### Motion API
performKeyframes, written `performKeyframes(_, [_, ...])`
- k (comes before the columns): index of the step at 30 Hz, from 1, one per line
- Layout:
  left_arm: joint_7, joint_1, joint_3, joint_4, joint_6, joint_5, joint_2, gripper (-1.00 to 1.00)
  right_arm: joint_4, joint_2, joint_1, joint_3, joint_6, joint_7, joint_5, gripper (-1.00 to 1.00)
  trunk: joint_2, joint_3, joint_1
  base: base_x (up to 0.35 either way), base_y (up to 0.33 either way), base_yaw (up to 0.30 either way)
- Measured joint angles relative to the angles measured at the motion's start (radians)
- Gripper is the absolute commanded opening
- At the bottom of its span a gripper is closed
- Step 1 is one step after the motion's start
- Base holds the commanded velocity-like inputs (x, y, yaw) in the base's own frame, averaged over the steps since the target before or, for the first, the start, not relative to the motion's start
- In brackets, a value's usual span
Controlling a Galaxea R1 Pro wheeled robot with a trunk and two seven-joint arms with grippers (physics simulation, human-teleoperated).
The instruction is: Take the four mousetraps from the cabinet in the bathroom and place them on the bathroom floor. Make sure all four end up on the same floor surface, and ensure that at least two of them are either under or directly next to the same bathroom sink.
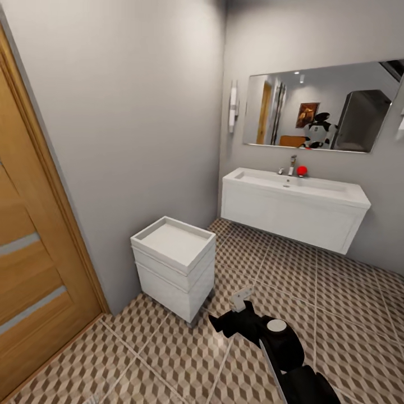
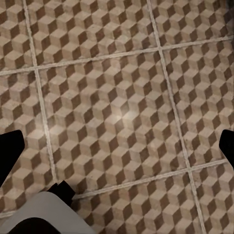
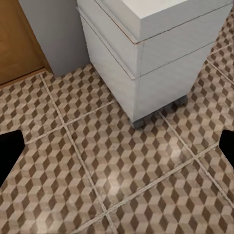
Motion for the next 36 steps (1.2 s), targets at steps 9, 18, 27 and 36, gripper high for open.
performKeyframes(9, [0.0, 0.0, 0.03, 0.005, -0.002, 0.036, 0.003, 1.0, 0.001, 0.0, 0.0, 0.031, 0.004, -0.062, -0.001, 1.0, 0.063, 0.028, -0.035, 0.0, 0.0, 0.298])
performKeyframes(18, [0.003, 0.001, 0.047, 0.006, -0.027, 0.046, 0.003, 1.0, 0.0, -0.006, 0.002, 0.112, 0.098, -0.088, -0.006, 1.0, 0.126, 0.055, -0.069, 0.0, 0.0, 0.3])
performKeyframes(27, [0.027, 0.002, 0.098, 0.005, -0.034, 0.051, 0.001, 1.0, -0.001, -0.005, 0.003, 0.131, 0.125, -0.089, -0.01, 1.0, 0.189, 0.081, -0.103, 0.0, 0.0, 0.3])
performKeyframes(36, [0.047, 0.0, 0.139, 0.006, -0.033, 0.106, 0.002, 1.0, -0.001, -0.005, 0.003, 0.132, 0.128, -0.09, -0.01, 1.0, 0.252, 0.108, -0.138, 0.0, 0.0, 0.296])
